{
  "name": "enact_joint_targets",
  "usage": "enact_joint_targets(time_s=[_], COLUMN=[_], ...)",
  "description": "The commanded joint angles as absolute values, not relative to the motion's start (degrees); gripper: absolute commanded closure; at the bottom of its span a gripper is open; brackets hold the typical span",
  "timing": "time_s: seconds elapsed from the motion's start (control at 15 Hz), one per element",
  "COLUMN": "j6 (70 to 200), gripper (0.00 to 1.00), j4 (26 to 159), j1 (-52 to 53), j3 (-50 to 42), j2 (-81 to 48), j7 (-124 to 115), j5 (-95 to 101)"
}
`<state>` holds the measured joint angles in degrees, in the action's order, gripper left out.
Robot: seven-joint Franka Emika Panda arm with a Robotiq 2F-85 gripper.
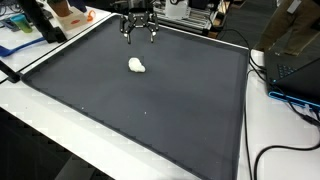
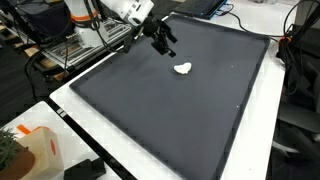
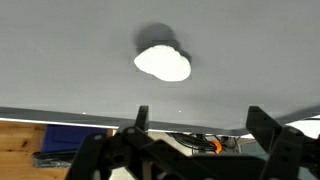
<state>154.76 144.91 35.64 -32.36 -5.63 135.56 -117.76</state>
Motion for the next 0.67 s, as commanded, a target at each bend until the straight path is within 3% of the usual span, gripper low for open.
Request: enact_joint_targets(time_s=[0.0, 0.6], j6=[153.38, 154.95], gripper=[0.00, 0.00], j4=[143.87, 142.64], j1=[35.08, 36.40], j3=[-33.24, -32.60], j2=[-7.19, -10.07], j7=[142.56, 148.75], j5=[-124.20, -131.72])
